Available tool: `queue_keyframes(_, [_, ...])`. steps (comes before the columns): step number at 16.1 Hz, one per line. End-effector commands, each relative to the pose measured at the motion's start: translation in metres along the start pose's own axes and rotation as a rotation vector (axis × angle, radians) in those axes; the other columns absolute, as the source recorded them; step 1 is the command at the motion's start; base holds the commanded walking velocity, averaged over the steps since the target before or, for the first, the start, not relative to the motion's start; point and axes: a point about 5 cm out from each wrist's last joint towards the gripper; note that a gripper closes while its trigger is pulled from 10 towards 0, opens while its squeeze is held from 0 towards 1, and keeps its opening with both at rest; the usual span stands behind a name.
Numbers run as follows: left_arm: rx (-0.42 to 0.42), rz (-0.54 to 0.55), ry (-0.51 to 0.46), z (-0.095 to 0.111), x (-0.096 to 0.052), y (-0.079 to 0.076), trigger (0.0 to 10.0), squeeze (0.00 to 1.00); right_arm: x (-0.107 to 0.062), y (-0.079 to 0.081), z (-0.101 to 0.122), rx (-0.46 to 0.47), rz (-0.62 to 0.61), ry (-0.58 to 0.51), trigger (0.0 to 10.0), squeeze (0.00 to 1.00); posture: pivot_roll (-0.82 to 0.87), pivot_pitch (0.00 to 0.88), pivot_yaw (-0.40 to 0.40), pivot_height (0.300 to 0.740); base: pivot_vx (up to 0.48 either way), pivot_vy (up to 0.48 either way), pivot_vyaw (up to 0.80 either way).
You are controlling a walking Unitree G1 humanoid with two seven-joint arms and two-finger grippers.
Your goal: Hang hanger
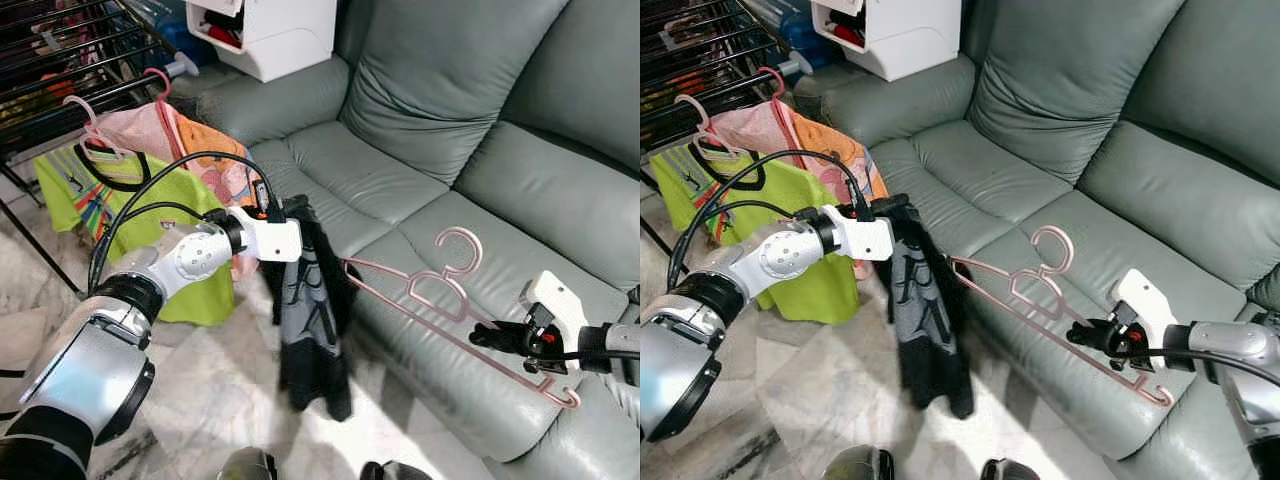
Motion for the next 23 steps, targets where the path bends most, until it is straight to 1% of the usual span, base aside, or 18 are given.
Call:
queue_keyframes(1, [0.012, 0.082, -0.056, 0.008, 0.005, 0.022, 10.0, 0.00, -0.004, -0.005, 0.002, -0.007, -0.034, -0.011, 10.0, 0.00, -0.08, 0.053, 0.053, 0.740, 0.000, 0.000, 0.00])
queue_keyframes(3, [0.026, 0.093, -0.138, 0.022, 0.012, 0.026, 10.0, 0.00, 0.004, -0.004, -0.004, 0.022, -0.027, -0.011, 10.0, 0.00, -0.07, 0.054, 0.050, 0.740, 0.000, 0.000, 0.00])
queue_keyframes(6, [0.028, 0.130, -0.271, 0.047, 0.020, 0.036, 10.0, 0.00, 0.010, -0.004, -0.009, 0.050, -0.029, -0.013, 10.0, 0.00, -0.07, 0.056, 0.048, 0.740, 0.000, 0.000, 0.00])
queue_keyframes(10, [0.021, 0.146, -0.330, 0.058, 0.023, 0.036, 10.0, 0.00, 0.018, -0.007, -0.013, 0.091, -0.057, -0.033, 10.0, 0.00, -0.07, 0.058, 0.051, 0.740, 0.000, 0.000, 0.00])
queue_keyframes(11, [0.010, 0.163, -0.364, 0.065, 0.024, 0.040, 10.0, 0.00, 0.022, -0.008, -0.016, 0.129, -0.071, -0.043, 10.0, 0.00, -0.07, 0.059, 0.051, 0.740, 0.000, 0.000, 0.00])
queue_keyframes(12, [0.000, 0.166, -0.393, 0.071, 0.024, 0.041, 10.0, 0.00, 0.025, -0.009, -0.017, 0.154, -0.080, -0.057, 10.0, 0.00, -0.07, 0.059, 0.051, 0.740, 0.000, 0.000, 0.00])
queue_keyframes(13, [-0.005, 0.164, -0.415, 0.076, 0.024, 0.040, 10.0, 0.00, 0.029, -0.012, -0.016, 0.177, -0.115, -0.081, 10.0, 0.00, -0.06, 0.059, 0.050, 0.740, 0.000, 0.000, 0.00])
queue_keyframes(14, [-0.018, 0.164, -0.460, 0.087, 0.024, 0.036, 10.0, 0.00, 0.035, -0.026, -0.009, 0.236, -0.250, -0.159, 10.0, 0.00, -0.06, 0.061, 0.049, 0.740, 0.000, 0.000, 0.00])
queue_keyframes(15, [-0.031, 0.171, -0.485, 0.093, 0.024, 0.034, 10.0, 0.00, 0.036, -0.036, -0.001, 0.280, -0.345, -0.221, 10.0, 0.00, -0.06, 0.062, 0.049, 0.740, 0.000, 0.000, 0.00])
queue_keyframes(16, [-0.064, 0.177, -0.507, 0.101, 0.023, 0.031, 10.0, 0.00, 0.033, -0.052, 0.012, 0.309, -0.516, -0.323, 10.0, 0.00, -0.06, 0.062, 0.049, 0.740, 0.000, 0.000, 0.00])
queue_keyframes(17, [-0.094, 0.171, -0.503, 0.103, 0.022, 0.025, 10.0, 0.00, 0.027, -0.063, 0.026, 0.368, -0.619, -0.434, 10.0, 0.00, -0.06, 0.062, 0.049, 0.740, 0.000, 0.000, 0.00])
queue_keyframes(18, [-0.139, 0.166, -0.484, 0.102, 0.021, 0.018, 10.0, 0.00, 0.021, -0.071, 0.043, 0.459, -0.679, -0.570, 10.0, 0.00, -0.06, 0.061, 0.050, 0.740, 0.000, 0.000, 0.00])
queue_keyframes(19, [-0.163, 0.136, -0.458, 0.100, 0.018, 0.003, 10.0, 0.00, 0.015, -0.076, 0.066, 0.529, -0.700, -0.724, 10.0, 0.00, -0.06, 0.061, 0.050, 0.740, 0.000, 0.000, 0.00])
queue_keyframes(20, [-0.208, 0.115, -0.421, 0.098, 0.017, -0.011, 10.0, 0.00, 0.013, -0.076, 0.088, 0.573, -0.698, -0.845, 10.0, 0.00, -0.06, 0.058, 0.046, 0.740, 0.000, 0.000, 0.00])
queue_keyframes(21, [-0.265, 0.098, -0.365, 0.095, 0.015, -0.026, 10.0, 0.00, 0.019, -0.072, 0.115, 0.620, -0.651, -0.947, 10.0, 0.00, -0.05, 0.054, 0.042, 0.740, 0.000, 0.000, 0.00])
queue_keyframes(22, [-0.297, 0.089, -0.319, 0.093, 0.015, -0.037, 10.0, 0.00, 0.027, -0.064, 0.139, 0.624, -0.577, -1.002, 10.0, 0.00, -0.05, 0.049, 0.039, 0.740, 0.000, 0.000, 0.00])
queue_keyframes(23, [-0.300, 0.087, -0.312, 0.093, 0.015, -0.039, 10.0, 0.00, 0.030, -0.062, 0.144, 0.620, -0.562, -1.005, 10.0, 0.00, -0.05, 0.049, 0.039, 0.740, 0.000, 0.000, 0.00])
Point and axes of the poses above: a point about 5 cm out from each wrist's last joint towards the gripper, its own x axis pointing out of the wrist towards the gripper, its own z axis along the axis of the wrist's last joint, y = z × x, and after that the axes turned 6 degrees about x, right-handed
